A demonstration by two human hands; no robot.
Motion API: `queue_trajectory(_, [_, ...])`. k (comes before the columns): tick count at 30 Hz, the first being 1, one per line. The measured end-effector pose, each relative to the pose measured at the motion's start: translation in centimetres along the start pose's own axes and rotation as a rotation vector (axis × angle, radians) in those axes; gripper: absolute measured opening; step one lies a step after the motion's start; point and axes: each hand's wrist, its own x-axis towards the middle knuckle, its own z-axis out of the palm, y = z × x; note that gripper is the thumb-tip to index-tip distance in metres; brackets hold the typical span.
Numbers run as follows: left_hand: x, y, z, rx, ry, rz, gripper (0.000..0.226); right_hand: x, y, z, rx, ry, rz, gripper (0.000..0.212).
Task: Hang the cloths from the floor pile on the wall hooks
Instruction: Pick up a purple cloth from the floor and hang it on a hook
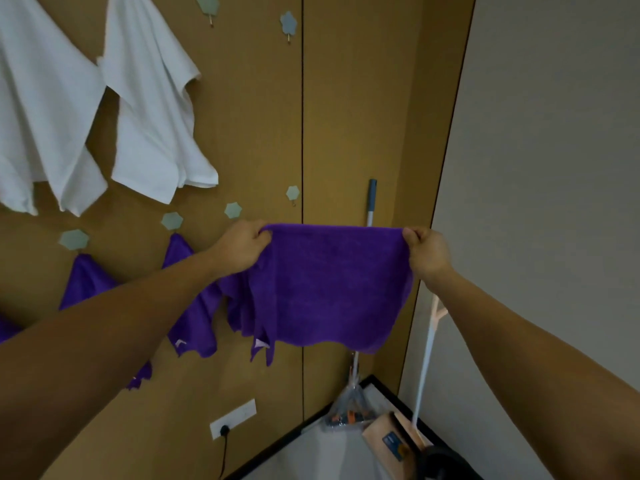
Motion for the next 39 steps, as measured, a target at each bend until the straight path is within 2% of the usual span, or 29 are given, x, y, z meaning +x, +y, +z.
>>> queue_trajectory(3, [1.9, -0.9, -1.6, 0.242, -0.077, 0.089, 0.021, 2.0, -0.8, 0.4, -0.445, -0.023, -0.112, 0.038])
queue_trajectory(6, [3.5, -2.2, -3.0, 0.400, -0.269, 0.062, 0.024, 3.5, -1.2, 0.7, -0.697, -0.068, -0.194, 0.041])
queue_trajectory(8, [4.0, -3.1, -3.5, 0.525, -0.416, 0.021, 0.022, 4.0, -1.1, 1.3, -0.788, -0.100, -0.220, 0.042])
queue_trajectory(10, [4.2, -4.2, -3.3, 0.608, -0.464, 0.003, 0.015, 4.3, -0.4, 2.1, -0.821, -0.115, -0.233, 0.041])
queue_trajectory(13, [4.8, -5.5, -1.9, 0.471, -0.465, -0.038, 0.013, 4.9, 1.1, 3.5, -0.792, -0.151, -0.222, 0.040])
queue_trajectory(16, [5.6, -5.8, -0.4, 0.349, -0.464, -0.077, 0.016, 5.9, 2.1, 5.0, -0.630, -0.194, -0.191, 0.034])
queue_trajectory(21, [8.2, -6.3, 1.7, 0.240, -0.464, -0.246, 0.013, 8.8, 2.7, 7.8, 0.143, -0.053, 0.043, 0.014])
queue_trajectory(23, [10.0, -6.2, 3.0, 0.161, -0.343, -0.292, 0.012, 10.5, 2.8, 9.2, 0.306, -0.073, 0.099, 0.020])
queue_trajectory(25, [12.1, -6.4, 4.4, -0.044, -0.138, -0.308, 0.020, 12.7, 2.8, 10.3, 0.450, -0.127, 0.154, 0.018])
queue_trajectory(27, [14.0, -6.7, 5.7, -0.249, 0.061, -0.305, 0.031, 15.1, 3.2, 11.0, 0.503, -0.247, 0.126, 0.013])
queue_trajectory(29, [15.7, -7.2, 7.0, -0.373, 0.202, -0.334, 0.038, 17.6, 3.5, 11.4, 0.415, -0.422, 0.032, 0.029])
queue_trajectory(31, [17.2, -7.5, 7.9, -0.473, 0.296, -0.375, 0.041, 19.8, 3.3, 12.1, 0.314, -0.569, -0.062, 0.045])
queue_trajectory(33, [18.8, -7.7, 8.5, -0.475, 0.355, -0.401, 0.043, 21.7, 3.0, 13.4, 0.333, -0.657, -0.084, 0.043])
queue_trajectory(35, [20.1, -7.9, 9.1, -0.451, 0.335, -0.403, 0.033, 23.2, 2.9, 15.4, 0.411, -0.650, -0.078, 0.026])
queue_trajectory(37, [20.8, -7.9, 9.8, -0.428, 0.211, -0.393, 0.014, 24.3, 2.8, 17.5, 0.486, -0.612, -0.058, 0.020])
queue_trajectory(39, [21.6, -8.4, 10.5, -0.254, 0.079, -0.377, 0.030, 25.1, 2.9, 19.7, 0.513, -0.614, -0.029, 0.018])
